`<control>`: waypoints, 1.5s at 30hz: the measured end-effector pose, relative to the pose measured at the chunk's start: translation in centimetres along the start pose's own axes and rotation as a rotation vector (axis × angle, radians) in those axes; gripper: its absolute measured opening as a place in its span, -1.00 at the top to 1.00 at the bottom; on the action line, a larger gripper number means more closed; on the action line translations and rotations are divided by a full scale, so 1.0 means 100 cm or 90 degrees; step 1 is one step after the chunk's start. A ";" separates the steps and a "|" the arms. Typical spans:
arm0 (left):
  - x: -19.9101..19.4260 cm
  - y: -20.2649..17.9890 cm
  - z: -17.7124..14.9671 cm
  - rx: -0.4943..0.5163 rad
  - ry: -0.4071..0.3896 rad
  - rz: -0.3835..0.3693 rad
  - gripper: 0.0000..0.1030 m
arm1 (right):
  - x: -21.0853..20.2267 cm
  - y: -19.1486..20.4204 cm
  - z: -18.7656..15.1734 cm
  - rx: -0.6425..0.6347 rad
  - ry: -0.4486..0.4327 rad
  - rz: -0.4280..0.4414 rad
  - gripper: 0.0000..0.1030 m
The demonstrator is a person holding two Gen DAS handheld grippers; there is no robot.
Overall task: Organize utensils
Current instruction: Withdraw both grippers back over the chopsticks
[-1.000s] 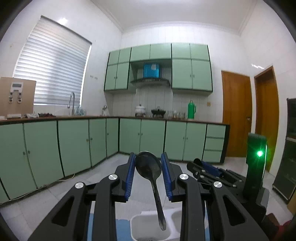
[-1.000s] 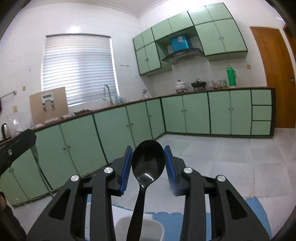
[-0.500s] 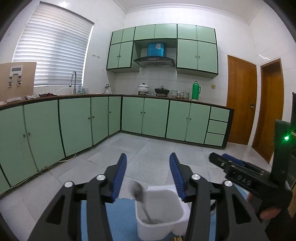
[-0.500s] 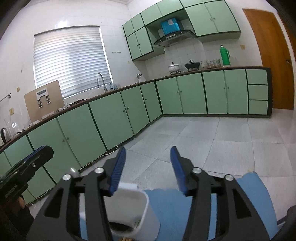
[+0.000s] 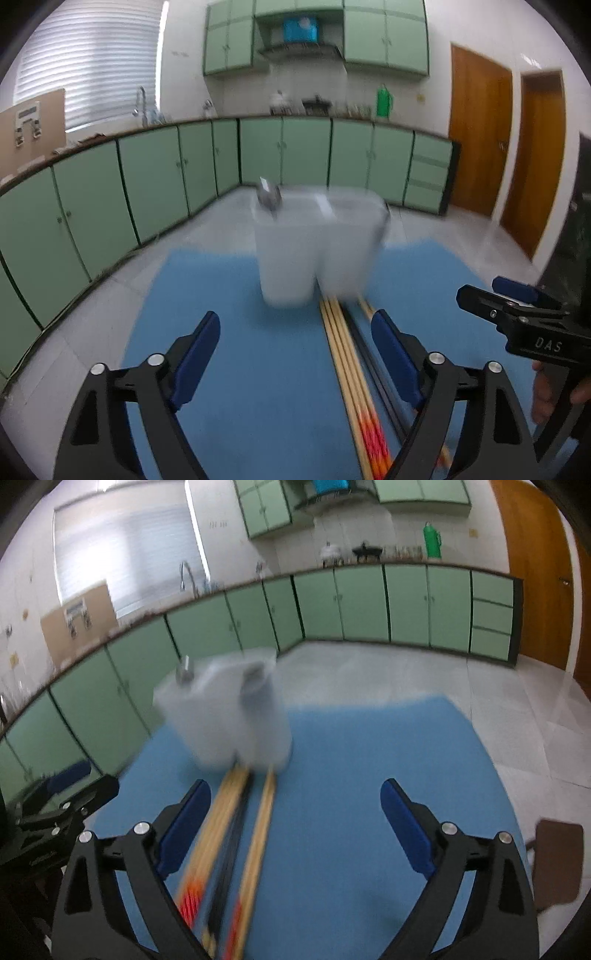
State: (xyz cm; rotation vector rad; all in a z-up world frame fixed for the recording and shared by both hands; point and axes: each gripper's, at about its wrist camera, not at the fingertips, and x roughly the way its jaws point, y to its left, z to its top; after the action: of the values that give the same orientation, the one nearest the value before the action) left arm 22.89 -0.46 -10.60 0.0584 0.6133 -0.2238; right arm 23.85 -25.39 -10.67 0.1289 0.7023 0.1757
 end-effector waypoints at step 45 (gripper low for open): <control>-0.005 -0.013 -0.101 -0.016 0.197 0.049 -0.68 | -0.022 0.024 -0.117 -0.073 0.145 -0.047 -0.04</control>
State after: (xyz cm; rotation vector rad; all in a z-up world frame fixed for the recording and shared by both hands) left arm 16.51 -0.37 -18.59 0.0923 0.9207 -0.1332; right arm 14.25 -22.84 -17.72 -0.0268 0.9206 0.1614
